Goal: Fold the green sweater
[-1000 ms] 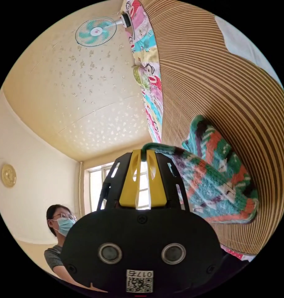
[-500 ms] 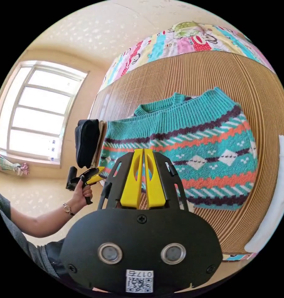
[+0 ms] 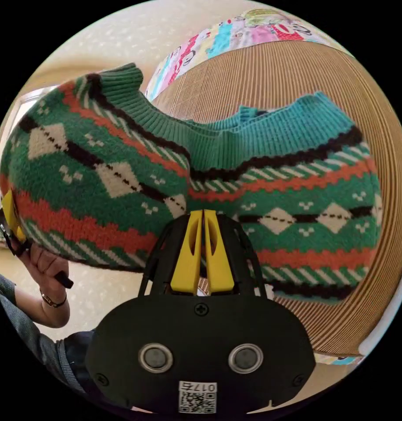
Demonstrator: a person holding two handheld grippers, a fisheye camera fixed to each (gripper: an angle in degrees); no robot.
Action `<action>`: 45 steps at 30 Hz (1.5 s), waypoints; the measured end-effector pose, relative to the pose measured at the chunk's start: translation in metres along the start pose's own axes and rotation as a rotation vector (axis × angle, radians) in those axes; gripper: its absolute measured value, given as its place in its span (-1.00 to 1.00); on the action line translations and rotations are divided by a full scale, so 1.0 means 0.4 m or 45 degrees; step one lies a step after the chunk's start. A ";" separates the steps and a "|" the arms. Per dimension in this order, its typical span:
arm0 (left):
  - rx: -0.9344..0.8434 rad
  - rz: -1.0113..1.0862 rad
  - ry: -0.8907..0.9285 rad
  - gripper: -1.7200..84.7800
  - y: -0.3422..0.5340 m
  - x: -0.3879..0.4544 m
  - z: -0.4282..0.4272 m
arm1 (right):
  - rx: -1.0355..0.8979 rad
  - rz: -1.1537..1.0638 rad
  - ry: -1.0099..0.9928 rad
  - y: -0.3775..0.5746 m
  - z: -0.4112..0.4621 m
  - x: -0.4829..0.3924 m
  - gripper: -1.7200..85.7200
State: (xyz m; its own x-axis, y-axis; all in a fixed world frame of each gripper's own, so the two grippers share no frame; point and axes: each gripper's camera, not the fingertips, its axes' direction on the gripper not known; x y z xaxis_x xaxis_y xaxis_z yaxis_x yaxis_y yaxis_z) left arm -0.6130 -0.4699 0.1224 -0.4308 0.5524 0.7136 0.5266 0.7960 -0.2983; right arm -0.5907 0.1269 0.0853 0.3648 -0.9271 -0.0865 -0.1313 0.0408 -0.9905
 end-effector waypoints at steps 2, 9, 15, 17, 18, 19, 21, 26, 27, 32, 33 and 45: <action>-0.058 0.189 -0.041 -0.76 -0.009 0.164 0.103 | 0.221 0.235 -0.021 0.159 -0.161 0.097 -0.92; -0.207 0.056 0.237 -0.68 0.067 0.178 0.312 | 0.215 0.813 -0.266 0.651 -0.351 0.448 -0.75; -0.251 -0.462 0.034 -0.41 0.133 -0.232 0.348 | 0.283 0.769 -0.616 0.778 -0.318 0.491 -0.49; -0.320 -0.552 0.117 -0.40 0.146 -0.332 0.415 | 0.369 0.744 -0.877 0.758 -0.254 0.508 -0.39; -0.386 -0.569 0.155 -0.40 0.146 -0.385 0.466 | 0.379 0.737 -0.919 0.748 -0.236 0.510 -0.37; -0.449 -0.588 0.234 -0.39 0.146 -0.428 0.517 | 0.385 0.723 -0.972 0.723 -0.203 0.512 -0.33; -0.530 -0.638 0.436 -0.40 0.150 -0.479 0.593 | 0.410 0.690 -1.028 0.681 -0.168 0.512 -0.27; -0.819 -0.584 0.568 -0.53 0.153 -0.464 0.698 | 0.527 0.717 -1.095 0.564 -0.113 0.554 -0.25; -0.832 -0.518 0.497 -0.54 0.146 -0.425 0.692 | 0.520 0.733 -1.085 0.556 -0.110 0.561 -0.27; -0.683 -0.369 0.378 -0.55 0.056 -0.288 0.583 | 0.626 0.517 -1.121 0.509 -0.228 0.522 -0.40; -0.647 -0.278 0.387 -0.56 0.020 -0.228 0.549 | 0.655 0.479 -1.117 0.505 -0.259 0.507 -0.41; -0.712 0.161 0.598 -0.52 -0.126 0.352 0.686 | 1.253 0.532 -0.687 0.754 -0.803 0.438 -0.59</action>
State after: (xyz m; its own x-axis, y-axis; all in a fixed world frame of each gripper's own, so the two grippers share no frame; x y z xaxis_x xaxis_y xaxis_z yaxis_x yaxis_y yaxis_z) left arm -0.9012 -0.3645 0.0640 -0.0489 0.3677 0.9286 0.9003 0.4189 -0.1184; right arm -0.8624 -0.1431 -0.1942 0.8323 -0.5079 -0.2221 0.3440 0.7874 -0.5116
